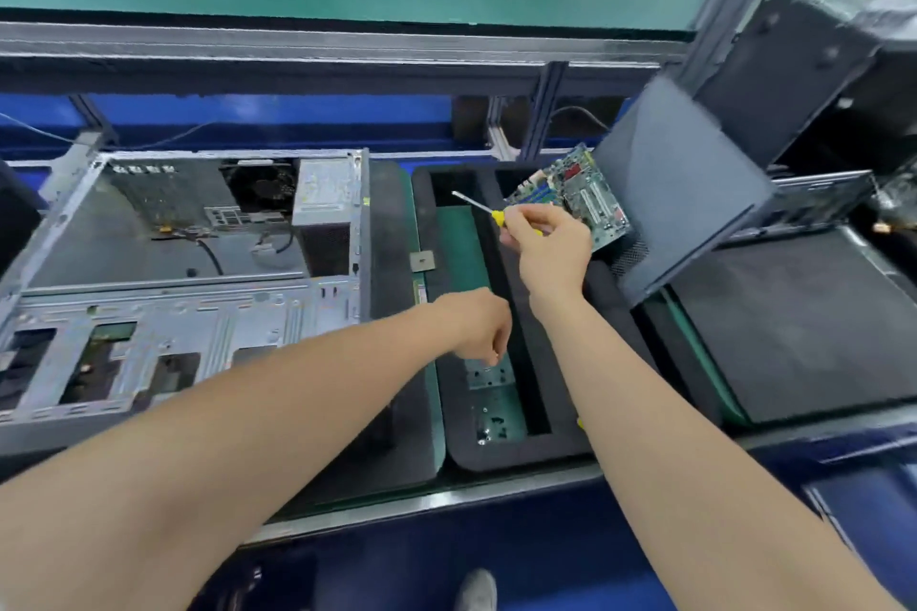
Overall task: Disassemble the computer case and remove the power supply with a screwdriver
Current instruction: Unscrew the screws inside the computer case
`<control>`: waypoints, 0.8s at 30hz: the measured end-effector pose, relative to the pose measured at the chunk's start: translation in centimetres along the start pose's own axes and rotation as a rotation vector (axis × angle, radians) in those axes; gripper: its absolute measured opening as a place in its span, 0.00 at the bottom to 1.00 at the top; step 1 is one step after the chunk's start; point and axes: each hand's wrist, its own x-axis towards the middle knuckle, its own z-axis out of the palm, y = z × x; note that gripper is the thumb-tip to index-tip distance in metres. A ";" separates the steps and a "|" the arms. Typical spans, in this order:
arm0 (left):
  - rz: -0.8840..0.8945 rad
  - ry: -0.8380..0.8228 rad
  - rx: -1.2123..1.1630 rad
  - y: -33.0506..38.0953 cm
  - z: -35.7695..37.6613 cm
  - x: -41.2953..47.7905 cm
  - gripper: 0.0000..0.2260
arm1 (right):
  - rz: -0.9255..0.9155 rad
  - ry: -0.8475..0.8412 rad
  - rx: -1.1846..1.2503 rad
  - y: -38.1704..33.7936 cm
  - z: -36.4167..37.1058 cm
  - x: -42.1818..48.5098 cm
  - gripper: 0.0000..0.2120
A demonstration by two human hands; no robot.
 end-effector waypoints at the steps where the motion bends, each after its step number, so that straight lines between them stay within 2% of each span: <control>1: -0.030 -0.038 0.018 0.4 0.6 0.8 0.06 | 0.018 -0.010 -0.001 0.6 -0.5 0.0 0.03; 5: -0.096 -0.143 0.024 0.7 2.2 2.4 0.10 | 0.079 -0.027 0.018 2.2 -1.6 0.0 0.01; 10: -0.101 -0.090 -0.072 0.0 2.0 2.5 0.14 | 0.105 -0.008 0.050 2.9 -1.6 0.3 0.02; 15: -0.146 0.164 -0.165 -1.1 0.0 0.1 0.08 | 0.106 0.011 0.183 1.3 -0.2 0.4 0.09; 19: -0.192 0.353 -0.230 -3.1 -3.3 -4.5 0.08 | 0.087 -0.042 0.325 -1.7 2.8 0.1 0.02; 24: -0.281 0.596 -0.157 -9.1 -6.5 -13.5 0.11 | -0.036 -0.151 0.349 -6.7 8.2 -1.9 0.05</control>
